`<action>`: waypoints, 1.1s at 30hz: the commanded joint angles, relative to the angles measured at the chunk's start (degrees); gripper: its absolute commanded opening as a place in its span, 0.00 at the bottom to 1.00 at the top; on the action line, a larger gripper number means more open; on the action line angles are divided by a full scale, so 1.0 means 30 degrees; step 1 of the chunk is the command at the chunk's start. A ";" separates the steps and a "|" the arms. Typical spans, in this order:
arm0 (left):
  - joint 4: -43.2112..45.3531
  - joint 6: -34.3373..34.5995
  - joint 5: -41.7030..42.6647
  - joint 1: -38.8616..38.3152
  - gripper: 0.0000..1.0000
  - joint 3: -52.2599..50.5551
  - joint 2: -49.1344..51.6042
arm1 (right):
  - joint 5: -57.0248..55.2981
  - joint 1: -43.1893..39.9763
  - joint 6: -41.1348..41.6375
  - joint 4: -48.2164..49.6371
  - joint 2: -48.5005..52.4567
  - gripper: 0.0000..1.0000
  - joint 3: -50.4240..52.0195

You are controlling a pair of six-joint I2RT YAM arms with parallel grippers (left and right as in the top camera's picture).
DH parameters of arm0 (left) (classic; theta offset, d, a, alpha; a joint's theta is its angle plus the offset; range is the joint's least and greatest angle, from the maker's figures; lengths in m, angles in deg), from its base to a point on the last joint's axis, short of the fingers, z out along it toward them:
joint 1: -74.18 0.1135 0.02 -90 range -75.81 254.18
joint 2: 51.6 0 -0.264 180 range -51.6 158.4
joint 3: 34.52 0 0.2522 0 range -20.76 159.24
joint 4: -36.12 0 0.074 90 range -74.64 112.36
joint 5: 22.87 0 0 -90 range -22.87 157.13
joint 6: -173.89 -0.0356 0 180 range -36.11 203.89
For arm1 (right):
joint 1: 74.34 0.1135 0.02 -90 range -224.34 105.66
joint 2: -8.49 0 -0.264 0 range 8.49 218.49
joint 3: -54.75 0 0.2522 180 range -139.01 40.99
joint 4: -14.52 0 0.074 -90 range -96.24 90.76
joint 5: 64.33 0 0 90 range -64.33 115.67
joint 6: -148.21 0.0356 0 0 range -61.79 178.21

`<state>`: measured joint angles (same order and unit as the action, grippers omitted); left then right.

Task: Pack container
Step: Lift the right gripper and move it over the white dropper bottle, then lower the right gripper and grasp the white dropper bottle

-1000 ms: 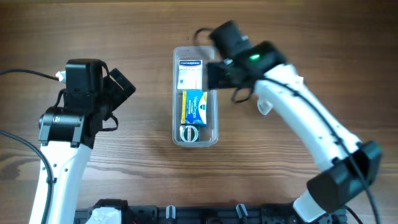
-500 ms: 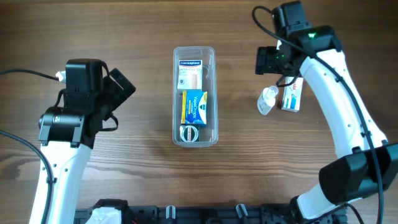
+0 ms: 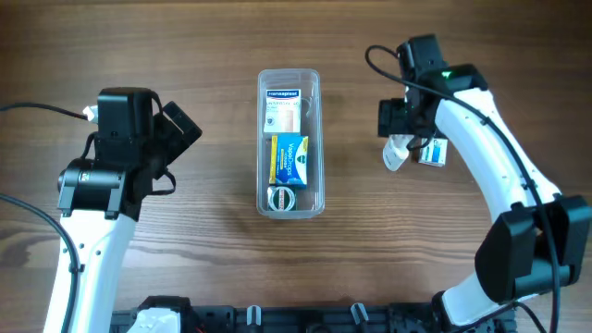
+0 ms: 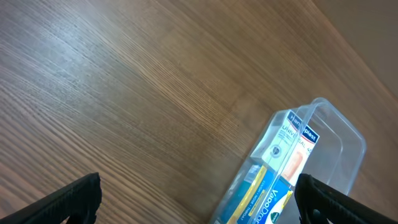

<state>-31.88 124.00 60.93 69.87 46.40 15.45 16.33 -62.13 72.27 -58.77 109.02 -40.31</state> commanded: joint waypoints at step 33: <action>0.0022 -0.0240 -0.0386 0.0117 1.00 0.0313 -0.0189 | 0.1996 0.0015 -0.1690 0.2667 -0.0189 0.60 0.3031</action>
<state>-31.88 124.03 60.91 69.87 46.40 15.45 21.60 -62.13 67.38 -50.99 109.02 -31.46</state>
